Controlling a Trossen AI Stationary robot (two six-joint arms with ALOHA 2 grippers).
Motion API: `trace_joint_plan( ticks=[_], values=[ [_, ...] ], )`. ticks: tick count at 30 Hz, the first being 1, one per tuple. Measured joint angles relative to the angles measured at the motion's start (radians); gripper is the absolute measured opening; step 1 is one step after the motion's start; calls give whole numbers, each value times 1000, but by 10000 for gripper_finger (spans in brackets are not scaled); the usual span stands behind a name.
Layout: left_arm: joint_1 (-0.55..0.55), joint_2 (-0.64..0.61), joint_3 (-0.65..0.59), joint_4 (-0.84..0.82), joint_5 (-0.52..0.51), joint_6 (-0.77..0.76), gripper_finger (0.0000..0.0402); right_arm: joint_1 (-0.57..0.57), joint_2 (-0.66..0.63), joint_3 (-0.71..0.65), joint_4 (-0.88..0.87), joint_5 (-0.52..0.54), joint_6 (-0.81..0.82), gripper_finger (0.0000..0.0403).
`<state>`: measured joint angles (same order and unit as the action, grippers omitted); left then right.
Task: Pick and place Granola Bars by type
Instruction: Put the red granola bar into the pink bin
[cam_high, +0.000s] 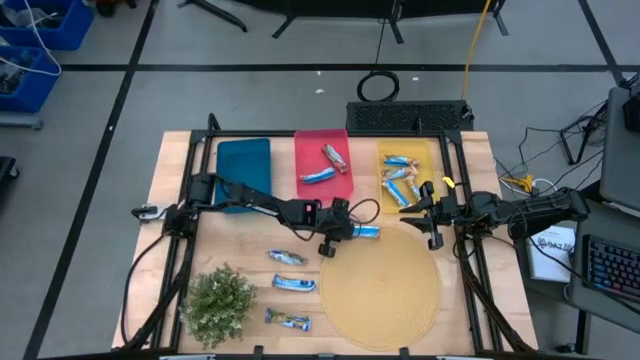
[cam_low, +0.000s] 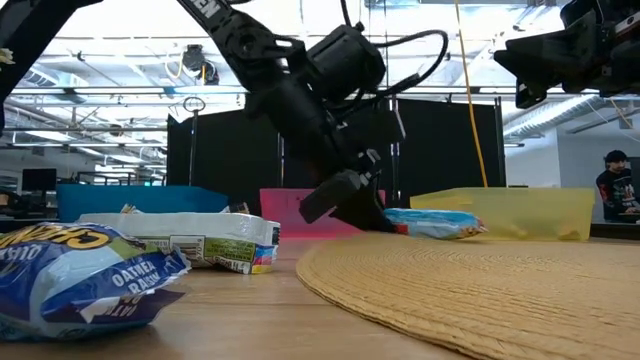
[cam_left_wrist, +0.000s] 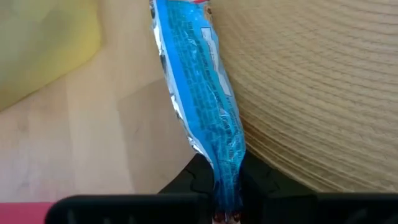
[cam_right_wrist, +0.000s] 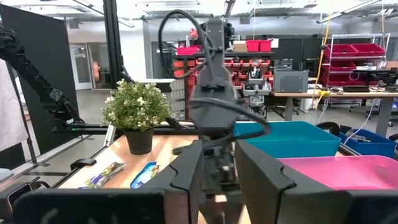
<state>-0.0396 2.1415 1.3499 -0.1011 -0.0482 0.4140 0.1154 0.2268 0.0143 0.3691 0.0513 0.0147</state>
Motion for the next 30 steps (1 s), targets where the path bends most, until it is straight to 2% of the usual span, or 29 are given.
trace_joint_plan(
  ticks=[5, 10, 15, 17, 19, 22, 30],
  values=[
    [-46, -61, -3, -3, -12, 24, 35, 0, 0, 0, -1, 0, 0, 86],
    [-78, -199, 0, -1, -70, 60, 34, 0, 1, 0, 0, 0, 0, 86],
    [-71, -319, 0, -95, -222, 115, 33, 0, 3, 0, 1, 0, 0, 86],
    [-44, -357, 0, -165, -294, 115, 33, 0, 5, 0, 0, 0, 0, 86],
    [-2, -383, 0, -226, -324, 108, 33, 0, 7, 0, -1, 0, 0, 87],
    [94, -404, 0, -303, -276, 72, 31, 0, 12, 0, -1, 0, 0, 86],
    [361, -409, -84, -299, 56, -39, 30, 0, 16, 0, -1, 0, 0, 87]
  ],
)
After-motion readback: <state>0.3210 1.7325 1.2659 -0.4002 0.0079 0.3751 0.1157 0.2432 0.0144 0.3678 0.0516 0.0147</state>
